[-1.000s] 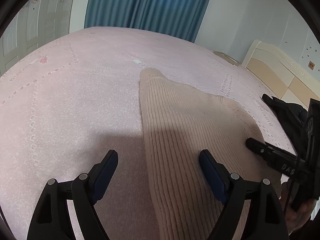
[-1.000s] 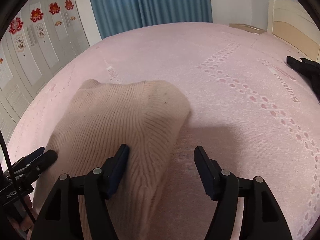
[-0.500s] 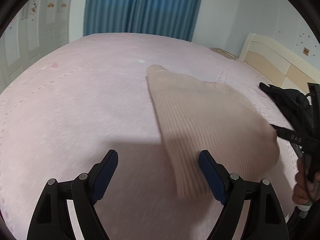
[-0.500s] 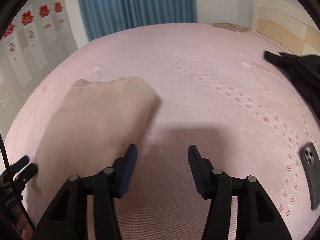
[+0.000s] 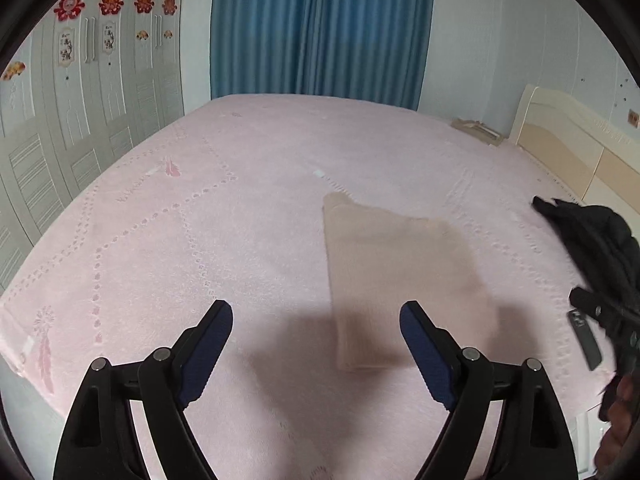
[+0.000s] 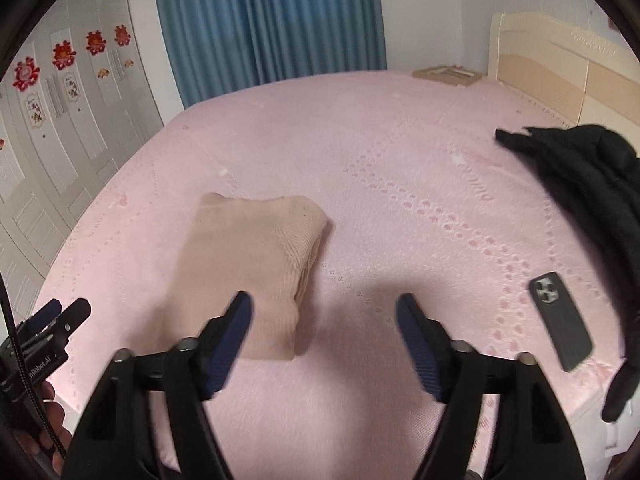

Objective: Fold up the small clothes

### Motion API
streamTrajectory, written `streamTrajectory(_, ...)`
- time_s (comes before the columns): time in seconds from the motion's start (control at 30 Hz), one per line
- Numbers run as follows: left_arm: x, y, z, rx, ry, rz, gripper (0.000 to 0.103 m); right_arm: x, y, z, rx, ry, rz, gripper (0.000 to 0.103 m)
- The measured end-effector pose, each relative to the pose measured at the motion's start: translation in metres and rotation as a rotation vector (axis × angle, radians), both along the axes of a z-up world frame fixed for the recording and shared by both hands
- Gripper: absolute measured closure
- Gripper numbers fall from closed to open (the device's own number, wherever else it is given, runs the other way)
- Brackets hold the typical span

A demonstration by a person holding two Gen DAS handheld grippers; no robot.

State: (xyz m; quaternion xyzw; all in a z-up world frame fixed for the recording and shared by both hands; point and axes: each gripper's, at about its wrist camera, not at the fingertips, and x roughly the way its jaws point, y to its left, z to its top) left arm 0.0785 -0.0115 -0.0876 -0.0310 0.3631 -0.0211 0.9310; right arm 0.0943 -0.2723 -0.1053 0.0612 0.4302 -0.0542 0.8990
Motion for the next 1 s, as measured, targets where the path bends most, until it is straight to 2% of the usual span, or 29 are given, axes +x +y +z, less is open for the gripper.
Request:
streamTrajectory(0.07, -0.015, -0.004, 0.015, 0.008, -0.014, -0.005, 0.012, -0.016, 0.004, 0.016, 0.025, -0.020, 0.024, 0.003)
streamTrajectory(0.1, -0.021, -0.007, 0.021, 0.012, -0.021, -0.007, 0.012, -0.025, 0.007, 0.025, 0.029, -0.036, 0.033, 0.002)
streamTrajectory(0.23, -0.039, -0.013, 0.041, 0.038, -0.025, -0.007, 0.011, -0.050, 0.012, 0.047, -0.025, -0.067, 0.026, 0.000)
streamTrajectory(0.4, -0.057, -0.006, 0.056, 0.049, -0.045, 0.006, 0.011, -0.072, 0.012, 0.062, -0.021, -0.084, 0.019, 0.000)
streamTrajectory(0.6, -0.073, -0.008, 0.066, 0.057, -0.059, 0.011, 0.010, -0.085, 0.011, 0.072, -0.024, -0.092, 0.013, 0.000)
streamTrajectory(1.0, -0.076, -0.006, 0.064, 0.048, -0.056, 0.019, 0.010, -0.087, 0.013, 0.073, -0.040, -0.092, 0.011, 0.000)
